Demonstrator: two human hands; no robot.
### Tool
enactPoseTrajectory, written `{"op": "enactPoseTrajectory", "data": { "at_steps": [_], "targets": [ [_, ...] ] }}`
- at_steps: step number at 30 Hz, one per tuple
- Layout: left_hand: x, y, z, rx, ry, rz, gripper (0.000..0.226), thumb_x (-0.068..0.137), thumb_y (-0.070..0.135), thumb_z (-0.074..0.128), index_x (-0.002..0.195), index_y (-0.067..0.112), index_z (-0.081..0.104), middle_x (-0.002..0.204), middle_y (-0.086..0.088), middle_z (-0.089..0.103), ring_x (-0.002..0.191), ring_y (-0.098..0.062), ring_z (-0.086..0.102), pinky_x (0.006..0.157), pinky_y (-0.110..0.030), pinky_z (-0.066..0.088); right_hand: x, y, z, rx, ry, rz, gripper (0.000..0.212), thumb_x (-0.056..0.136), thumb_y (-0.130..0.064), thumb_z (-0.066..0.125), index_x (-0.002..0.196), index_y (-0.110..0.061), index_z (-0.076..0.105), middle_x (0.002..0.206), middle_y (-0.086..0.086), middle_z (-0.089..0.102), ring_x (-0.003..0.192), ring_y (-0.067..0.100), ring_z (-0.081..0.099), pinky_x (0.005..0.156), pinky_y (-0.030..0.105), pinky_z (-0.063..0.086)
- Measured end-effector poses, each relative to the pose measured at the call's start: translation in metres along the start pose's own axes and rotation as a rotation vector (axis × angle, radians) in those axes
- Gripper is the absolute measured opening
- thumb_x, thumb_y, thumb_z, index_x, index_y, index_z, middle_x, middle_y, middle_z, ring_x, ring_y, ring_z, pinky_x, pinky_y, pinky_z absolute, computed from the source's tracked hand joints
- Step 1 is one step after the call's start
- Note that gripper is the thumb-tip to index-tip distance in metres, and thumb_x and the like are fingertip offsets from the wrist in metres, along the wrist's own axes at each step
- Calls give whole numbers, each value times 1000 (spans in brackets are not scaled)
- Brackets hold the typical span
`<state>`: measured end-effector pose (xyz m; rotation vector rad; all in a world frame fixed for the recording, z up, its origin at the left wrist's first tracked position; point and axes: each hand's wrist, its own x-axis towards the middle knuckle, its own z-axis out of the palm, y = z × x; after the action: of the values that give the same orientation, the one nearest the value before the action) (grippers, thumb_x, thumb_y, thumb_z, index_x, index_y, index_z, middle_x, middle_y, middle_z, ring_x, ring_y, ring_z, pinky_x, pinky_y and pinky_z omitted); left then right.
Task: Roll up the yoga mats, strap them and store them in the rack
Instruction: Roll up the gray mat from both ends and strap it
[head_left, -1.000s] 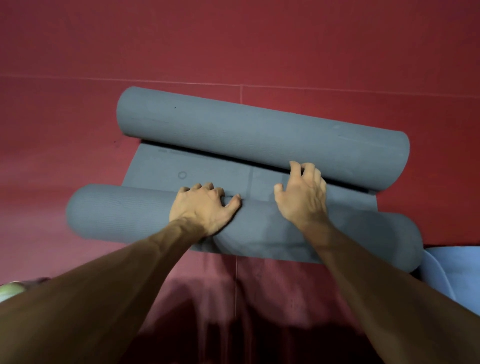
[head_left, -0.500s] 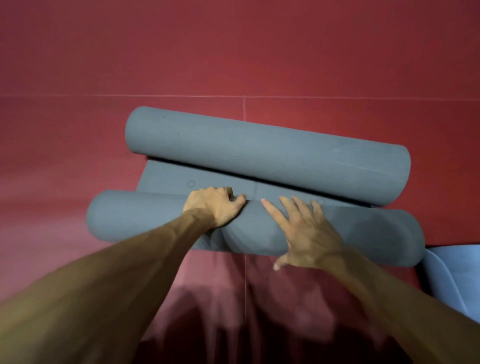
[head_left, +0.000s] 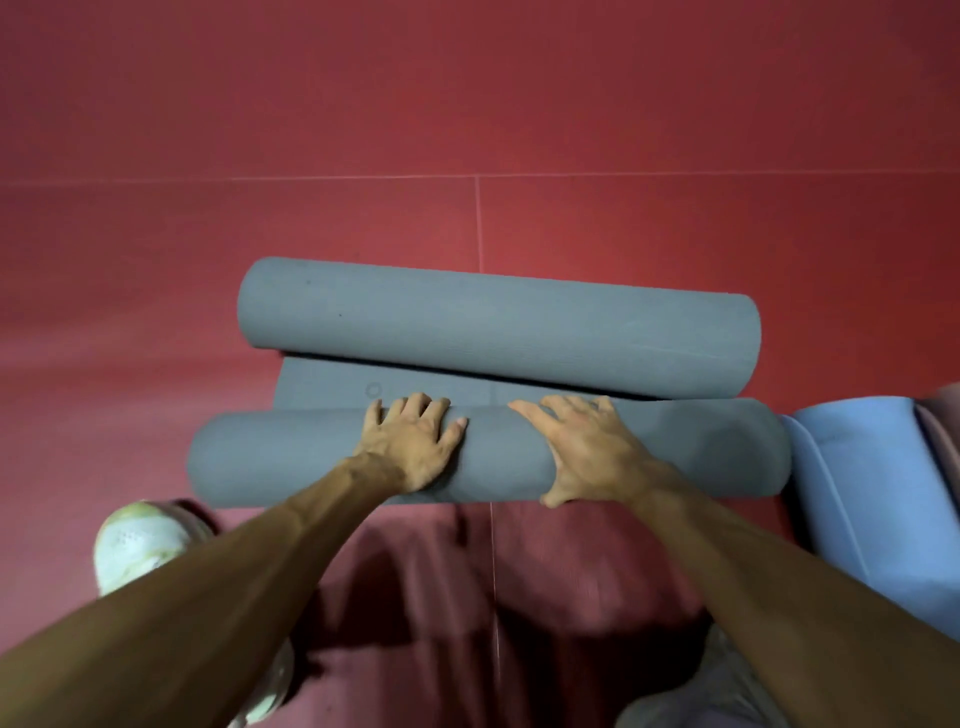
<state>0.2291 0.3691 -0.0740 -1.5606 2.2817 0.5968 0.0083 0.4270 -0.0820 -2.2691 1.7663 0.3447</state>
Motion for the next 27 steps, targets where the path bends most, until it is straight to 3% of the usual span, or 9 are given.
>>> {"op": "enactPoseTrajectory", "data": {
  "at_steps": [3, 6, 9, 12, 16, 22, 25, 27],
  "targets": [
    [-26, 0, 9, 30, 58, -10, 60, 97, 57, 21, 149, 28, 20, 152, 0, 25, 143, -18, 16, 116, -52, -2, -14, -12, 4, 57, 2, 34, 120, 49, -64, 74, 150, -34, 17, 133, -6, 44, 123, 20, 45, 99, 41, 33],
    [-41, -1, 21, 41, 50, 18, 68, 94, 63, 19, 152, 28, 10, 157, 1, 15, 147, -20, 5, 116, -53, -6, -19, -12, 4, 149, -58, 60, 118, 51, -71, 74, 150, -37, 18, 138, -5, 41, 128, 19, 40, 103, 40, 28],
    [-38, -2, 25, 40, 72, 16, 69, 93, 66, 17, 152, 29, 11, 157, 2, 16, 146, -21, 6, 116, -53, -4, -13, -9, 0, 304, -51, 182, 89, 71, -83, 49, 144, -35, 34, 143, -3, 45, 131, 20, 40, 107, 40, 26],
    [-28, -2, 21, 38, 63, 14, 72, 91, 68, 16, 151, 29, 14, 155, 4, 20, 144, -20, 10, 116, -52, -1, 0, -13, -2, 327, 6, 313, 67, 91, -70, 25, 142, -28, 40, 141, 3, 50, 130, 24, 45, 106, 43, 28],
    [-19, -3, 17, 42, 91, 29, 98, 66, 75, -9, 147, 29, 21, 148, 6, 28, 139, -16, 18, 115, -52, 3, 8, -16, 2, 322, 73, 362, 65, 94, -66, 27, 143, -24, 36, 141, 5, 48, 129, 25, 45, 106, 42, 28],
    [-7, -2, 13, 24, 67, 17, 65, 92, 66, 18, 145, 29, 27, 143, 7, 35, 137, -16, 23, 115, -53, 4, 17, -12, 7, 219, 187, 367, 69, 91, -67, 31, 141, -20, 38, 131, 5, 53, 122, 25, 48, 104, 39, 30],
    [-6, 0, 12, 39, 86, 19, 67, 90, 68, 14, 143, 29, 29, 140, 7, 38, 136, -16, 26, 115, -52, 5, 20, -9, 6, 226, 183, 375, 70, 91, -68, 31, 141, -20, 38, 132, 4, 53, 123, 24, 48, 104, 39, 30],
    [-9, 0, 14, 52, 119, 22, 82, 80, 72, 0, 142, 30, 30, 139, 7, 39, 134, -15, 28, 115, -51, 7, 19, -10, 5, 249, 135, 372, 69, 91, -68, 30, 142, -22, 38, 136, 4, 51, 125, 24, 47, 105, 39, 31]
  ]
}}
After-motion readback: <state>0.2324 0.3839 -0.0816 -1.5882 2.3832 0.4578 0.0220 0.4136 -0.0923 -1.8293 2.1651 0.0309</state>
